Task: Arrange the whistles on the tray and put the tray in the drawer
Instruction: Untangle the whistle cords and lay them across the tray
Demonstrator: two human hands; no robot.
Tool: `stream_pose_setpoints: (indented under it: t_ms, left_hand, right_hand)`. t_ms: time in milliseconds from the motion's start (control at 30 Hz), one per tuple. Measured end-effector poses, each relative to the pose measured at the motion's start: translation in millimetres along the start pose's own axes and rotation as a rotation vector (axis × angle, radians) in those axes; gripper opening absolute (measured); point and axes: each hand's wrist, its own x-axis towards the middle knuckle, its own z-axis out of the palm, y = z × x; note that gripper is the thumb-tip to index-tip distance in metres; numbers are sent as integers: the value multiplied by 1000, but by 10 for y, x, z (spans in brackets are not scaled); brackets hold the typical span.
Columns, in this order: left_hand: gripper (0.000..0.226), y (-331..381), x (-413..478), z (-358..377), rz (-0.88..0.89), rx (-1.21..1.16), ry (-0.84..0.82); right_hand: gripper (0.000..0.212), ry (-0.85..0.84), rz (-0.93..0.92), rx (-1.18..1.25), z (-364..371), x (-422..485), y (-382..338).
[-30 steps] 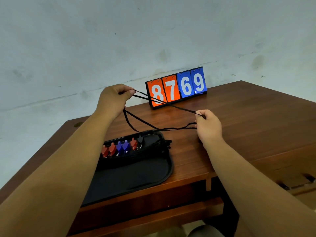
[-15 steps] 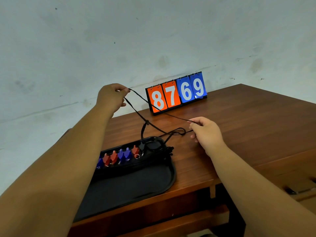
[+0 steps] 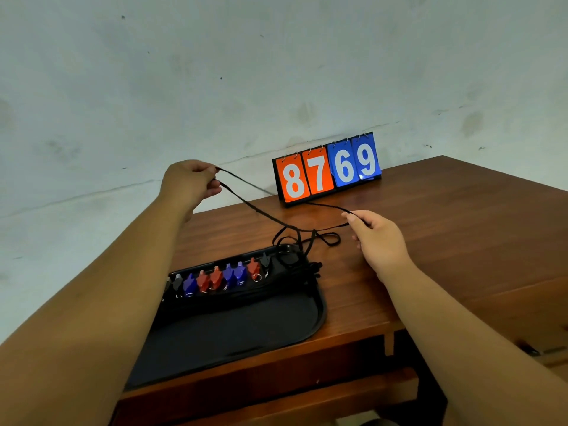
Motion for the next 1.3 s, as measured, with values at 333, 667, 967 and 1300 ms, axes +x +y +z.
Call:
stream_pose_setpoints:
  t_ms: [333, 667, 967, 1300]
  left_hand:
    - [22, 25, -370, 224, -139, -147, -103]
    - [48, 405, -906, 619, 105, 397, -476]
    - [59, 950, -1011, 1083, 243, 90, -450]
    - [25, 728, -751, 820, 177, 175, -339]
  right_hand:
    - [20, -15, 19, 107, -100, -28, -385]
    - [25, -50, -196, -15, -165, 66, -1457]
    - [23, -102, -416, -174, -161, 54, -1837]
    - [29, 250, -336, -301, -424, 233, -1653]
